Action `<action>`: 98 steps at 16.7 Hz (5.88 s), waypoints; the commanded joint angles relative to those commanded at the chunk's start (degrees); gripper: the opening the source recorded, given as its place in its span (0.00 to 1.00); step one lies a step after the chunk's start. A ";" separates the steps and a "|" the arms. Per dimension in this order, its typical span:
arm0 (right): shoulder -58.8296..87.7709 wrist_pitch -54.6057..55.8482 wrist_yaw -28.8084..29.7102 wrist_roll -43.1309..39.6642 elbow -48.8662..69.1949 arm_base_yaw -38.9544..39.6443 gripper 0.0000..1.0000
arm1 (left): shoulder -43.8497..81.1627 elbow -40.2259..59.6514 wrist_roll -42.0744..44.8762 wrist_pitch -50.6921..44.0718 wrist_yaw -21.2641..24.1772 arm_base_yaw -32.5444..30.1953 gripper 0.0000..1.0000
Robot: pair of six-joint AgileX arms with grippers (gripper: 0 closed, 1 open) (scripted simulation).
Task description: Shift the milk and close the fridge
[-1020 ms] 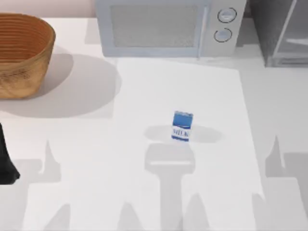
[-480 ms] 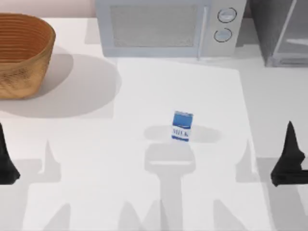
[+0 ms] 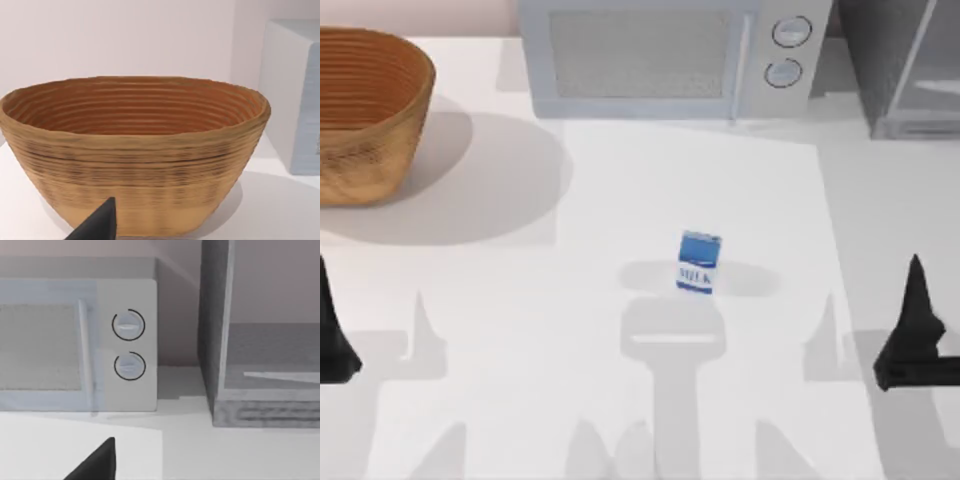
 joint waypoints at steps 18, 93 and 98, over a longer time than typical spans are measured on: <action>78.78 33.31 20.91 1.18 42.72 8.10 1.00 | 0.00 0.00 0.00 0.00 0.00 0.00 1.00; 44.05 22.82 -48.96 -0.16 22.56 -50.08 0.00 | 0.00 0.00 0.00 0.00 0.00 0.00 1.00; 42.33 22.16 -50.82 -0.12 21.17 -51.91 0.00 | 0.00 0.00 0.00 0.00 0.00 0.00 1.00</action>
